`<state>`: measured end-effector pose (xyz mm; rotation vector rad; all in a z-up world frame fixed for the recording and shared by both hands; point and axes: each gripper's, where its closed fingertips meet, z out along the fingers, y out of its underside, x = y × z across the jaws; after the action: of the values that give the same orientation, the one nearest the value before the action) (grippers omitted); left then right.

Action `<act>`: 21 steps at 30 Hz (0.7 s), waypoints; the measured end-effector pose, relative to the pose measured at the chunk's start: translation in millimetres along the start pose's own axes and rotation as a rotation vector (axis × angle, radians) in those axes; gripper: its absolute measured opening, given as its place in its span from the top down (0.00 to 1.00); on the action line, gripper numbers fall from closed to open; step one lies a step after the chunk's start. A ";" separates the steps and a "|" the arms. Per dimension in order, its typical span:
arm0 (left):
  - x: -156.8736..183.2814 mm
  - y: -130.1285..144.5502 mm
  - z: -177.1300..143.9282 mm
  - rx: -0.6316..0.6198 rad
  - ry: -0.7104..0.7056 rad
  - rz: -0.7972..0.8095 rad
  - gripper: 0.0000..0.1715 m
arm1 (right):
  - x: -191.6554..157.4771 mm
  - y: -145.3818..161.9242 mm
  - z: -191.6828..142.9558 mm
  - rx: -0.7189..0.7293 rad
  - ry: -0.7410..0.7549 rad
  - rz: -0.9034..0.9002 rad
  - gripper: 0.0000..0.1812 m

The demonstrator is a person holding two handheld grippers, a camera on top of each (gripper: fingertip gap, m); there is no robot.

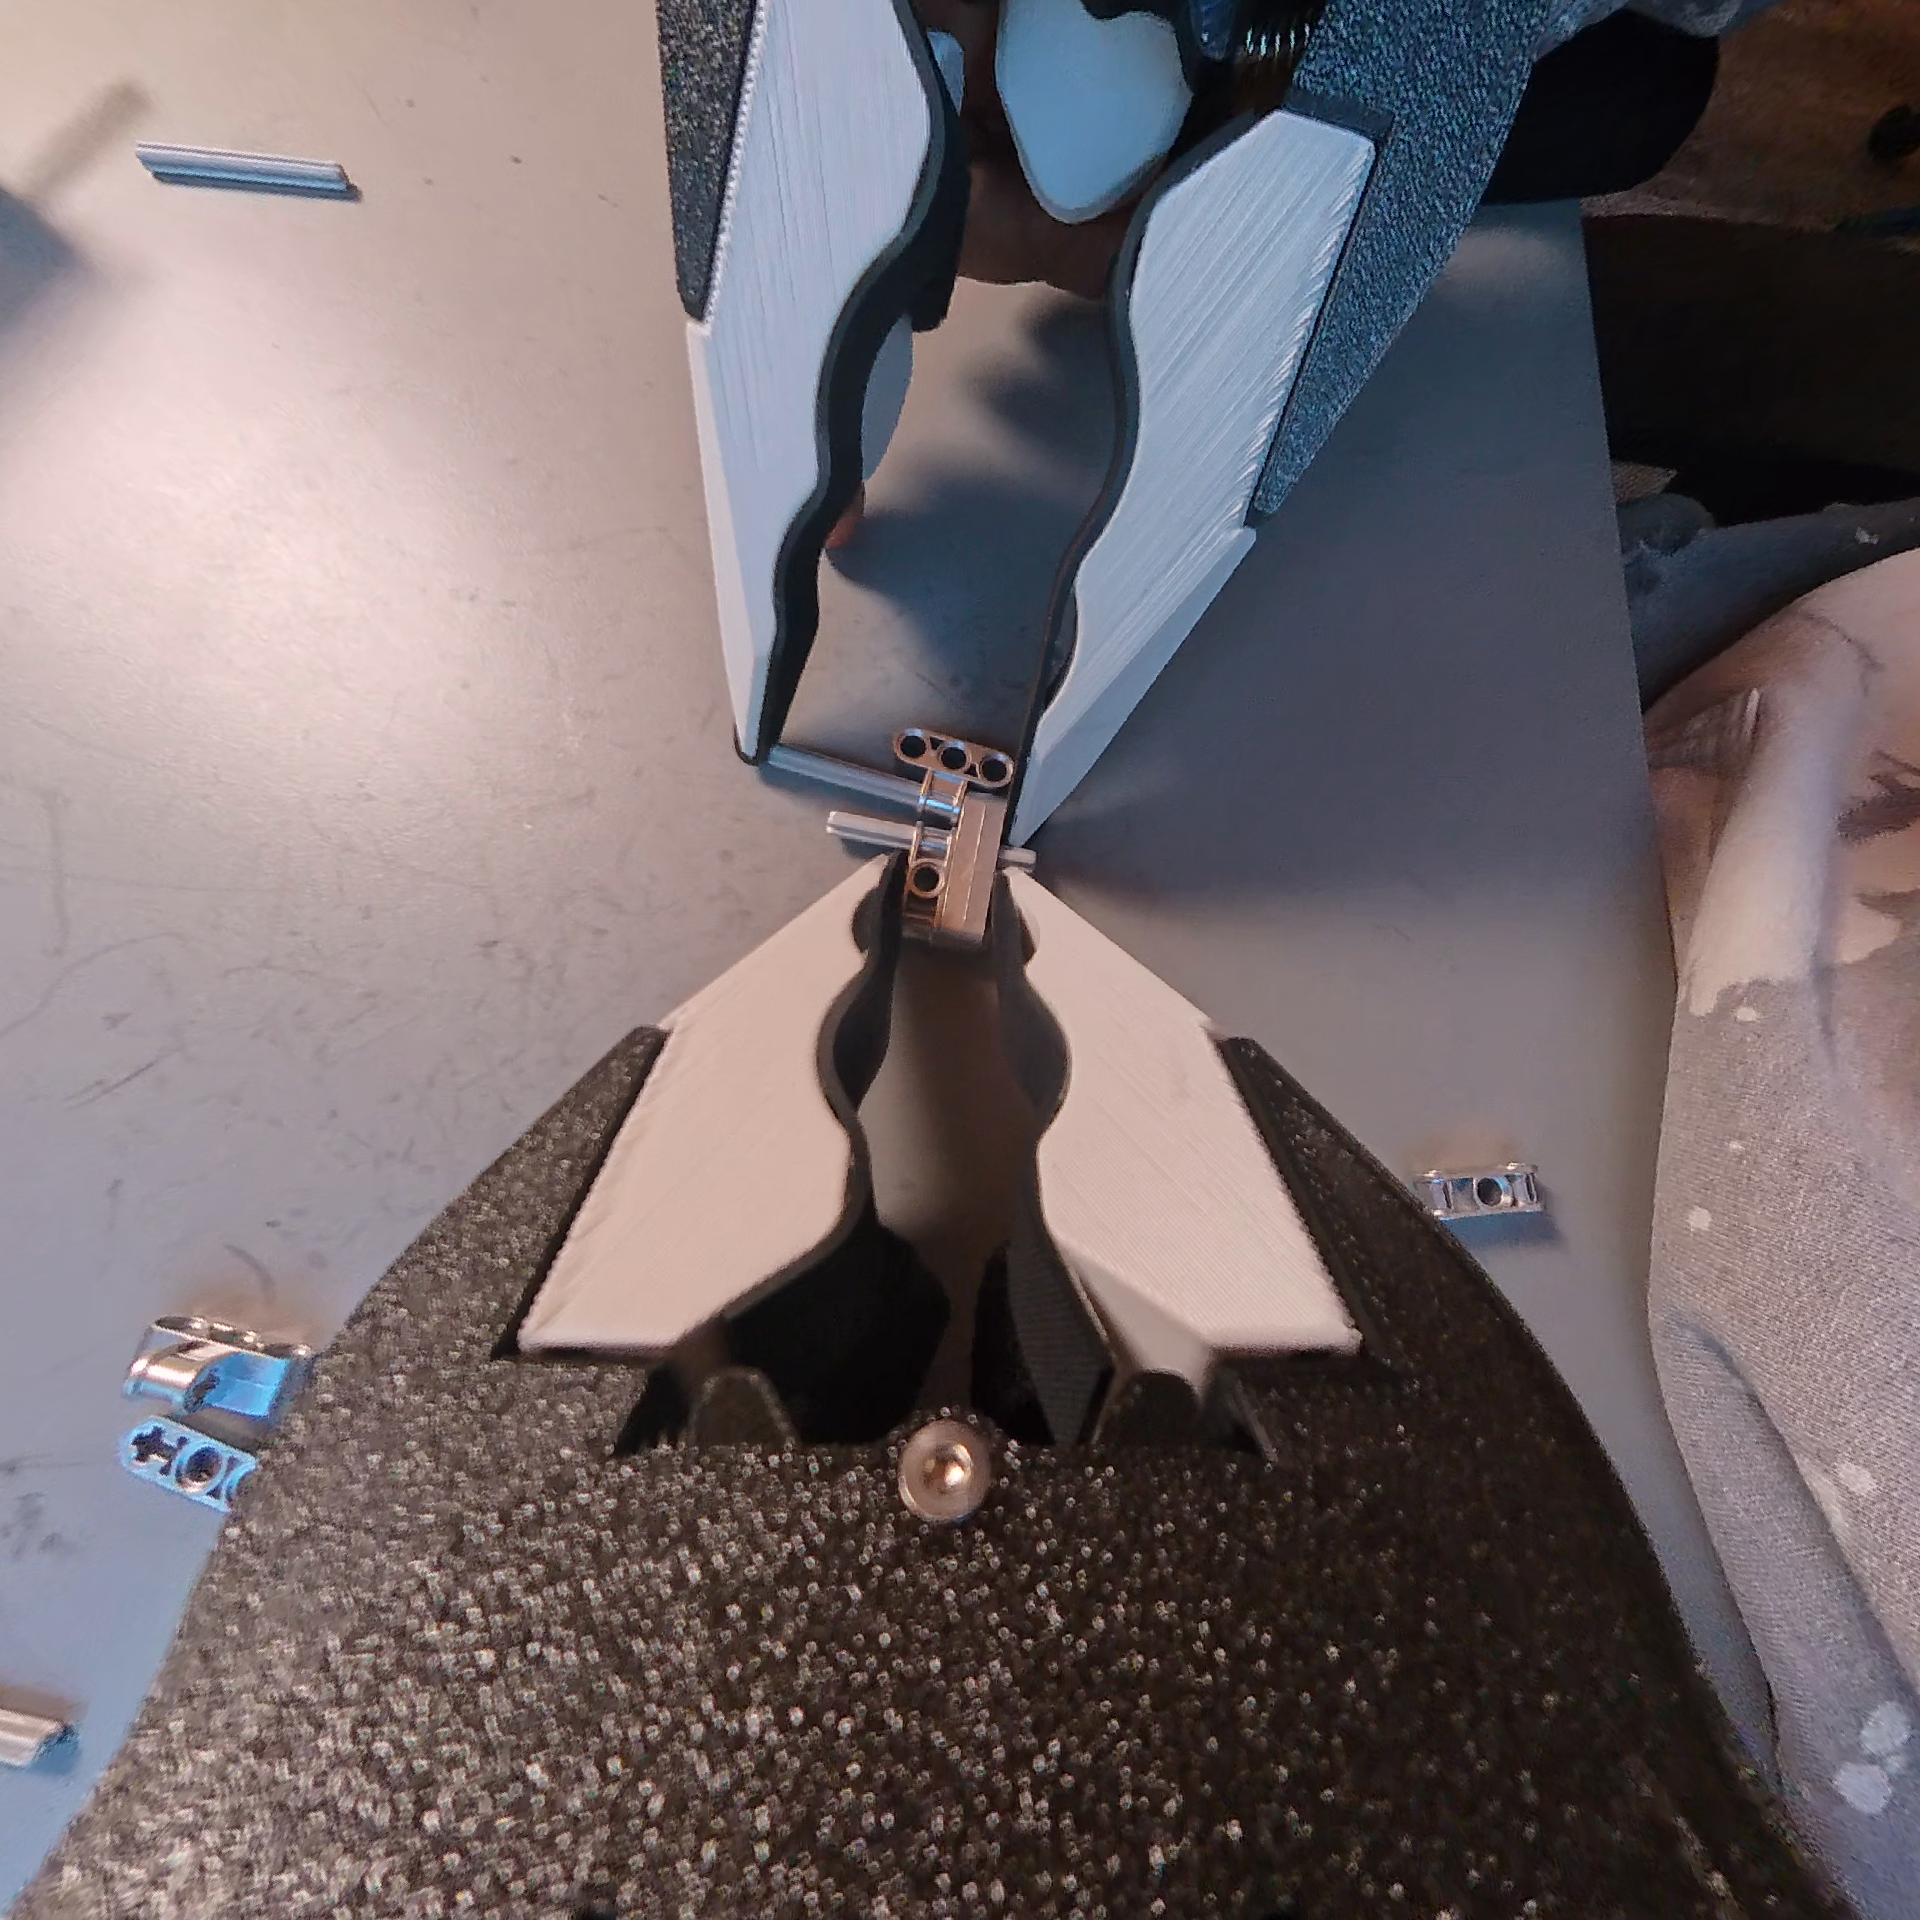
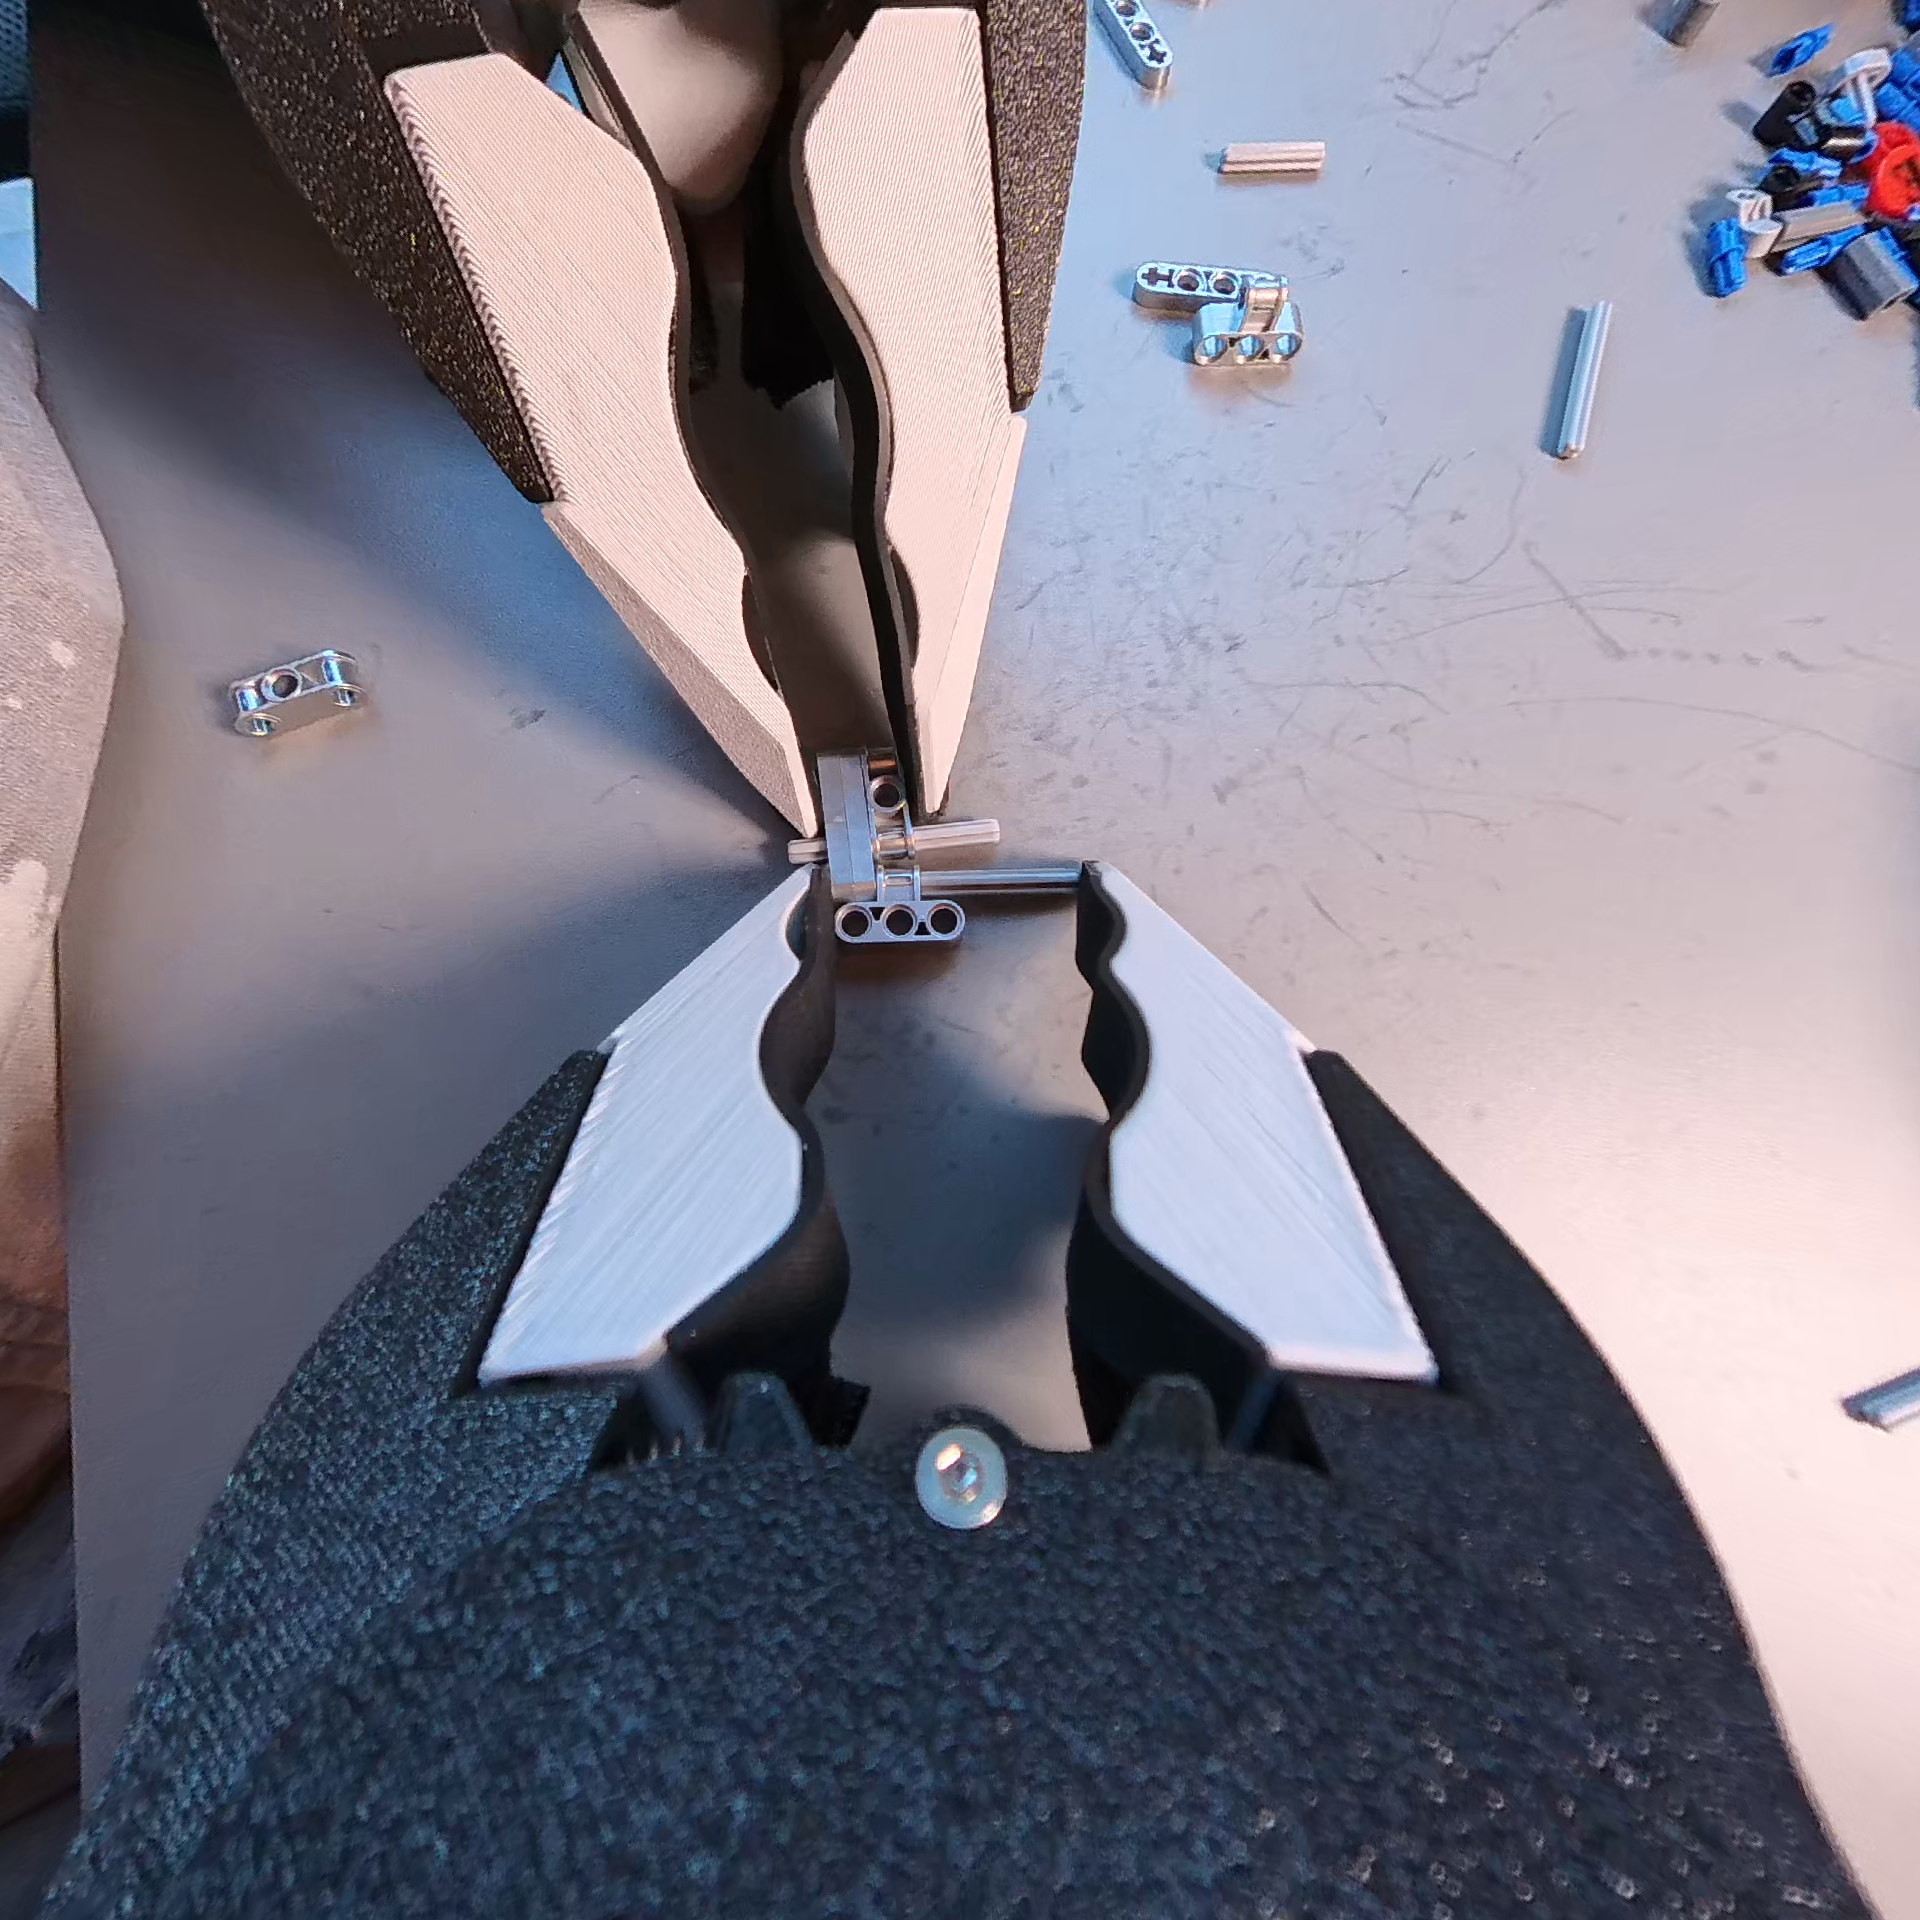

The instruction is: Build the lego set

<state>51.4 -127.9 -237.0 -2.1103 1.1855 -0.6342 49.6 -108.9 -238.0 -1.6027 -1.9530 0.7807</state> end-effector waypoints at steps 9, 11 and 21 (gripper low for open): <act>0.7 0.1 0.4 0.007 0.030 0.023 0.92 | -4.1 -0.9 0.6 0.006 -0.022 -0.016 0.80; 0.8 0.2 0.3 0.005 0.036 0.032 0.92 | -4.1 -0.7 0.4 0.005 -0.017 -0.021 0.80; 0.9 0.2 0.4 0.011 0.047 0.041 0.92 | -4.5 -1.2 0.2 0.005 -0.025 -0.026 0.80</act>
<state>52.0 -128.7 -237.4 -2.0672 1.2452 -0.6727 49.5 -113.5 -237.4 -1.5683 -1.9838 0.7978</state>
